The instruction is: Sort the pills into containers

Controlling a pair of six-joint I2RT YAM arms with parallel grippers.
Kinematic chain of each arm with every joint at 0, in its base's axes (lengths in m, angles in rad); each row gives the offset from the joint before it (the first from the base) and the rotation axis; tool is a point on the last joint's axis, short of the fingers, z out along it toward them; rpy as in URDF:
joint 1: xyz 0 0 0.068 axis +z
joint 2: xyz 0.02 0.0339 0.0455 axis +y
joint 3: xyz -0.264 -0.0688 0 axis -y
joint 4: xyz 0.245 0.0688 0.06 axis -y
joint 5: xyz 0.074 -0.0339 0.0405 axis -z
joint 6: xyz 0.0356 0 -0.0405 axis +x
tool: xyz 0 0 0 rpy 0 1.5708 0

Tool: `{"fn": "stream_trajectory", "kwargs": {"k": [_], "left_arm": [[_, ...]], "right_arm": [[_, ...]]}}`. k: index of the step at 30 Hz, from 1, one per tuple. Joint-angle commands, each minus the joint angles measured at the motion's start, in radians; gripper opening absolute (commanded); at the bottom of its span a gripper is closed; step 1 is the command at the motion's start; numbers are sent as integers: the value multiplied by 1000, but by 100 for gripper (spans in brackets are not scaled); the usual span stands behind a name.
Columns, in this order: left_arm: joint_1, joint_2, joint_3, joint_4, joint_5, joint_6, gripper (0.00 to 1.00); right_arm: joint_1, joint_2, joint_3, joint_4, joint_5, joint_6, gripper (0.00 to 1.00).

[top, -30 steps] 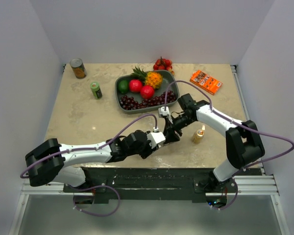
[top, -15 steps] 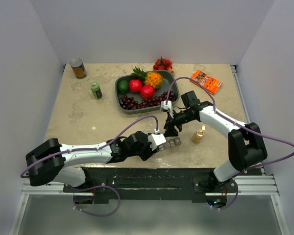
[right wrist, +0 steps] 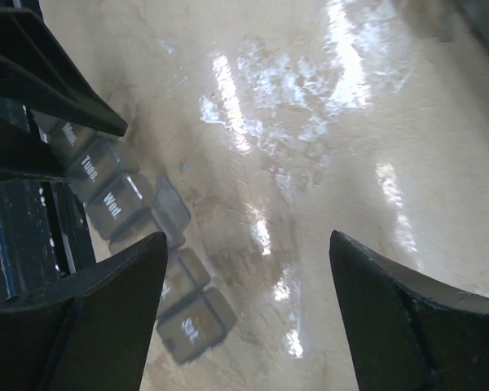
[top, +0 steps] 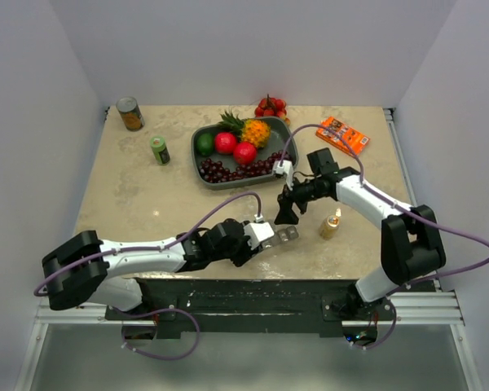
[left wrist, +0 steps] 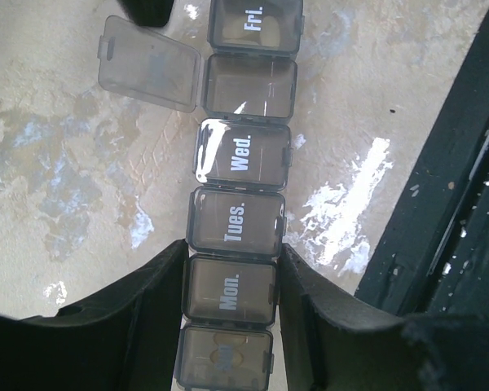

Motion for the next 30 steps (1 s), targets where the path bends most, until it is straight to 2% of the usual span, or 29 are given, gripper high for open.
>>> {"fn": "stream_trajectory", "kwargs": {"k": [1,2,6,14,16,17,18,19,20,23,25,26,28,30], "left_arm": [[39,12,-15,103,-45,-6,0],[50,15,-16,123,-45,-6,0],[125,58,-9,151,-7,13,0],[176,185,49,132,-47,63,0],[179,198,59,124,-65,68,4],[179,204,59,121,-71,69,8],[179,204,62,118,-82,66,26],[179,199,63,115,-93,53,35],[179,196,65,106,-120,42,48],[179,164,72,79,-160,2,65],[179,128,74,63,-170,-13,73],[179,114,72,54,-168,-33,80],[179,69,63,42,-164,-56,88],[179,35,60,31,-153,-73,90]], "right_arm": [[-150,-134,68,-65,-136,-24,86],[-170,-158,53,-62,-145,-26,89],[-224,-245,20,-41,-127,-30,90],[-261,-258,5,-10,-70,-16,90],[-261,-262,2,-7,-65,-18,90],[-262,-263,1,-9,-64,-18,90],[-261,-265,-1,-9,-62,-19,90],[-262,-263,-3,-7,-62,-19,90],[-262,-263,-3,-6,-61,-19,90],[-262,-263,-6,-6,-56,-22,90],[-261,-265,-7,-6,-53,-26,91],[-262,-266,-7,-6,-52,-26,91],[-262,-268,-7,-7,-47,-29,91],[-264,-274,-7,-7,-36,-30,91]]}}
